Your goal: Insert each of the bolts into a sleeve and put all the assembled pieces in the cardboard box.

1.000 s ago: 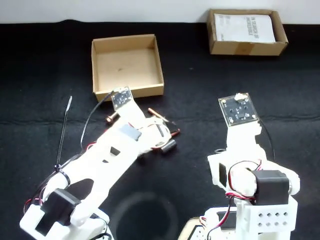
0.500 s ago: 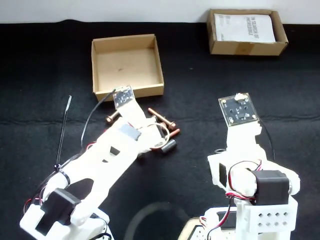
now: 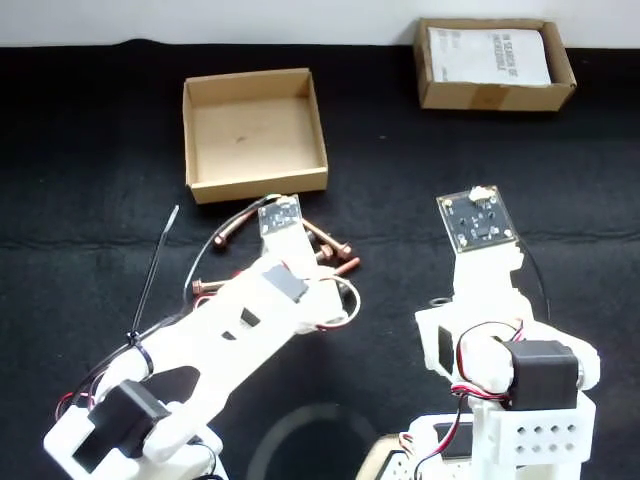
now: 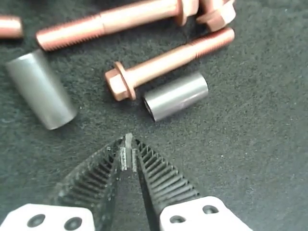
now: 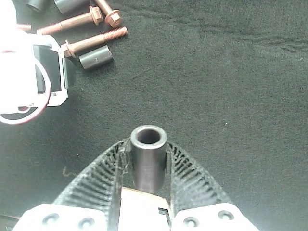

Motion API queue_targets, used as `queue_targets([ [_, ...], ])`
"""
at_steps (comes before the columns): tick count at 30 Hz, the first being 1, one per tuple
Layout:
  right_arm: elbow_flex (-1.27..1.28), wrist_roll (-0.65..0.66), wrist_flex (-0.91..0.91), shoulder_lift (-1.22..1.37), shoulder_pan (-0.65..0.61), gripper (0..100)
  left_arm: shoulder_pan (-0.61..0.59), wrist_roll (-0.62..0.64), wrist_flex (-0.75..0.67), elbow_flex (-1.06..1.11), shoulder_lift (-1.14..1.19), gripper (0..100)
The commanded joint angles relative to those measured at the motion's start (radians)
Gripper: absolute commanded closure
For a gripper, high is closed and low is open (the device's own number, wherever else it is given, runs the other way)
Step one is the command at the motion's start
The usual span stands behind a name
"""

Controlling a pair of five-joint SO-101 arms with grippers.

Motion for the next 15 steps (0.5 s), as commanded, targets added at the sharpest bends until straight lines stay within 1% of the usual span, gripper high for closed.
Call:
queue_targets([
  [1, 0.001, 0.003, 0.008, -0.018, 0.012, 99.1, -0.024, -0.002, -0.038, 0.001, -0.002, 99],
  [5, 0.001, 0.003, 0.008, -0.018, 0.012, 99.1, -0.107, -0.006, -0.132, 0.015, -0.001, 99],
  [8, 0.001, 0.003, 0.008, -0.016, 0.012, 99.1, -0.139, -0.008, -0.198, 0.031, -0.001, 99],
  [12, 0.001, 0.003, 0.007, -0.016, 0.012, 99.1, -0.133, -0.008, -0.183, 0.021, 0.039, 99],
  [15, 0.001, 0.003, 0.007, -0.016, 0.012, 99.1, -0.134, -0.008, -0.13, -0.021, 0.076, 99],
])
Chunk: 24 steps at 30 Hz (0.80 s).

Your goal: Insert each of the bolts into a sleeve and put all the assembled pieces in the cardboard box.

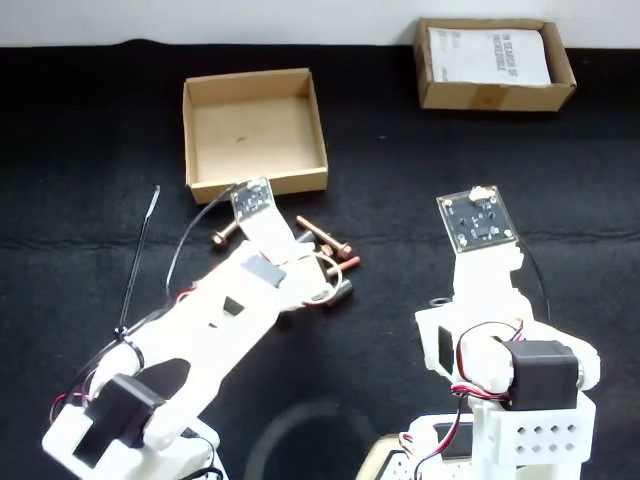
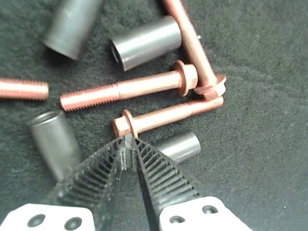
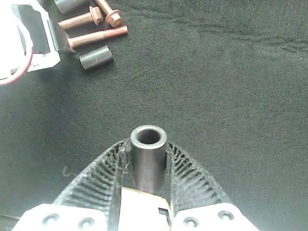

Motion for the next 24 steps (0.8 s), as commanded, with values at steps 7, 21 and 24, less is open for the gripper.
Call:
queue_targets([
  [7, 0.001, 0.003, 0.007, -0.016, 0.012, 99.1, -0.013, -0.003, 0.127, -0.136, 0.113, 99],
  [21, -0.001, 0.003, 0.007, -0.016, 0.012, 99.1, -0.076, 0.0, 0.278, -0.627, 0.526, 99],
  [24, -0.001, 0.003, 0.007, -0.016, 0.012, 99.1, -0.073, 0.0, 0.379, -0.759, 0.581, 99],
])
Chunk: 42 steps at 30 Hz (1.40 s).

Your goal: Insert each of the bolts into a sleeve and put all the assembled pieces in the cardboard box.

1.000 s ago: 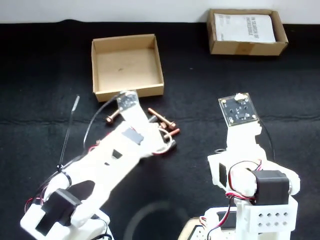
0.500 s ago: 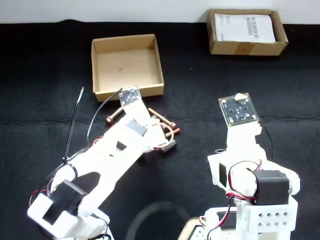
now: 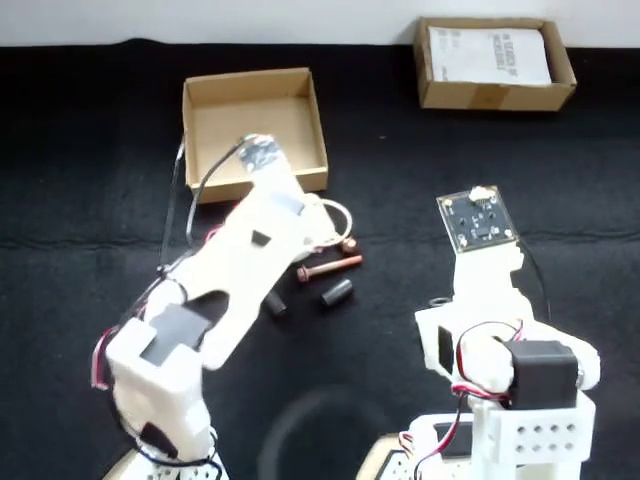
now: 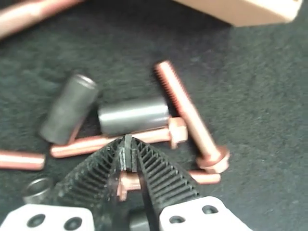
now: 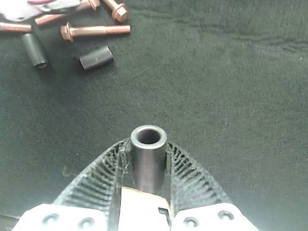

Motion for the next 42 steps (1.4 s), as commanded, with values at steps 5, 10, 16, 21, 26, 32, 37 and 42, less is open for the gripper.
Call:
queue_targets([
  [5, 0.001, 0.003, 0.007, -0.016, 0.012, 99.1, 0.004, 0.002, 0.258, -0.308, 0.031, 99],
  [10, 0.001, 0.003, 0.007, -0.016, 0.012, 99.1, 0.002, 0.002, 0.47, -0.452, -0.059, 99],
  [16, 0.001, 0.005, 0.007, -0.016, 0.012, 99.1, 0.056, 0.003, 0.692, -0.432, -0.096, 99],
  [21, 0.001, 0.005, -0.01, -0.015, 0.012, 99.1, 0.073, 0.003, 0.6, -0.297, -0.035, 99],
  [26, 0.001, 0.003, -0.015, -0.015, 0.012, 99.1, 0.061, 0.003, 0.457, -0.234, 0.05, 99],
  [32, 0.001, 0.003, -0.015, -0.015, 0.012, 99.1, 0.051, 0.003, 0.324, -0.24, 0.179, 99],
  [37, 0.001, 0.003, -0.015, -0.015, 0.012, 99.1, 0.021, 0.003, 0.253, -0.242, 0.222, 99],
  [42, 0.002, 0.003, -0.015, -0.015, 0.012, 99.1, -0.03, 0.005, 0.21, -0.3, 0.234, 99],
])
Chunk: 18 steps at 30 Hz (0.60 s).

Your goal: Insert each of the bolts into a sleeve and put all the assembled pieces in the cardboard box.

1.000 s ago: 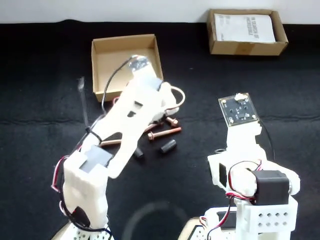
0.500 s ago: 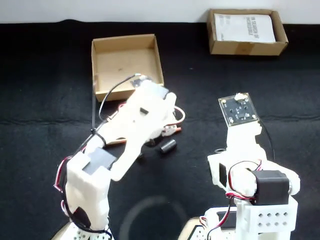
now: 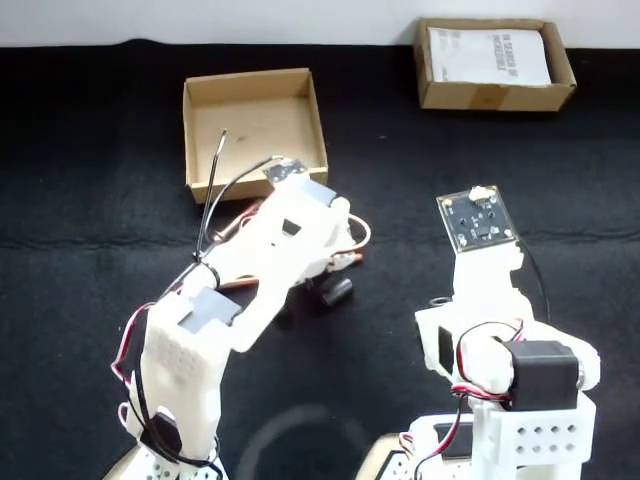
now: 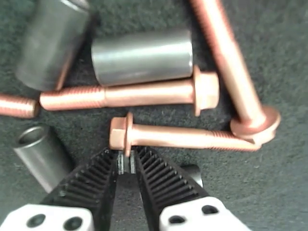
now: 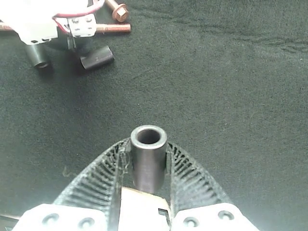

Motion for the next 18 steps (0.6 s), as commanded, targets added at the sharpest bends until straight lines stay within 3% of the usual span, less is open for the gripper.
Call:
queue_targets([
  [1, 0.004, 0.003, -0.01, -0.015, 0.012, 99.1, -0.058, 0.002, -0.084, -0.077, 0.021, 99],
  [11, 0.042, 0.003, -0.031, -0.015, 0.012, 99.1, -0.119, 0.143, -0.18, -0.15, 0.021, 99],
  [15, 0.045, 0.003, -0.031, -0.015, 0.012, 99.1, -0.116, 0.167, -0.15, -0.142, 0.012, 99],
  [18, 0.047, 0.005, -0.031, -0.015, 0.012, 99.1, -0.09, 0.17, -0.043, -0.179, 0.001, 99],
])
